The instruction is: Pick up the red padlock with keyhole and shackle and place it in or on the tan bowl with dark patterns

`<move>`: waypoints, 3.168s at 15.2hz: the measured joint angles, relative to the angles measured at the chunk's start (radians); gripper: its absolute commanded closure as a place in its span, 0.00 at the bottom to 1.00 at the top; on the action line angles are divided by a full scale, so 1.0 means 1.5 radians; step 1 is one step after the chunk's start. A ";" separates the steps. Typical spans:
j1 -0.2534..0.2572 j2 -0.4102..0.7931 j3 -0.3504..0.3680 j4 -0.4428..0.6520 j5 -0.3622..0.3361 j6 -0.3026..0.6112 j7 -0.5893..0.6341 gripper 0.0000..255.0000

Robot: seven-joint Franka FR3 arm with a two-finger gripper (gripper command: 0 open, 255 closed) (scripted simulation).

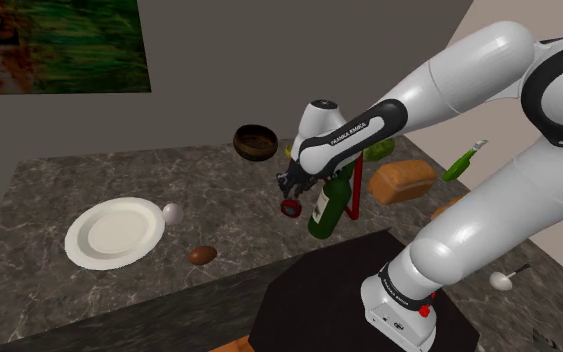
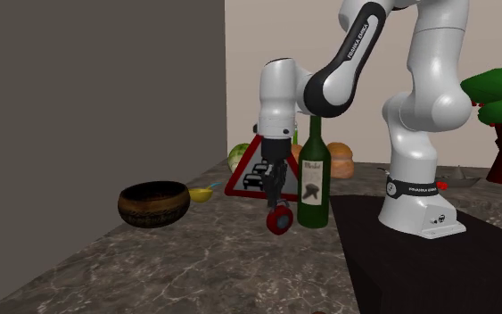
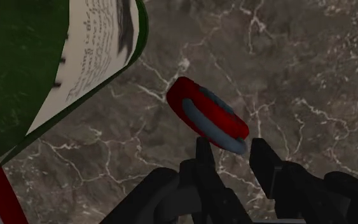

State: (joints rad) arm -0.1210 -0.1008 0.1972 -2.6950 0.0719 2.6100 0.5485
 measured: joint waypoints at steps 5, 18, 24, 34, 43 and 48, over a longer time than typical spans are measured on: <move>-0.005 -0.003 -0.006 -0.002 0.000 0.002 -0.012 1.00; 0.004 -0.057 -0.003 0.001 0.017 -0.092 -0.010 1.00; 0.005 -0.107 -0.008 0.019 0.021 -0.159 -0.014 1.00; 0.007 -0.178 -0.015 0.059 0.023 -0.270 -0.017 1.00; 0.002 -0.183 -0.022 0.125 0.016 -0.342 -0.018 1.00; -0.017 -0.063 -0.031 0.251 -0.008 -0.349 -0.027 1.00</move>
State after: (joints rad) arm -0.1471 -0.1950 0.1510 -2.3180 0.0594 2.0865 0.5082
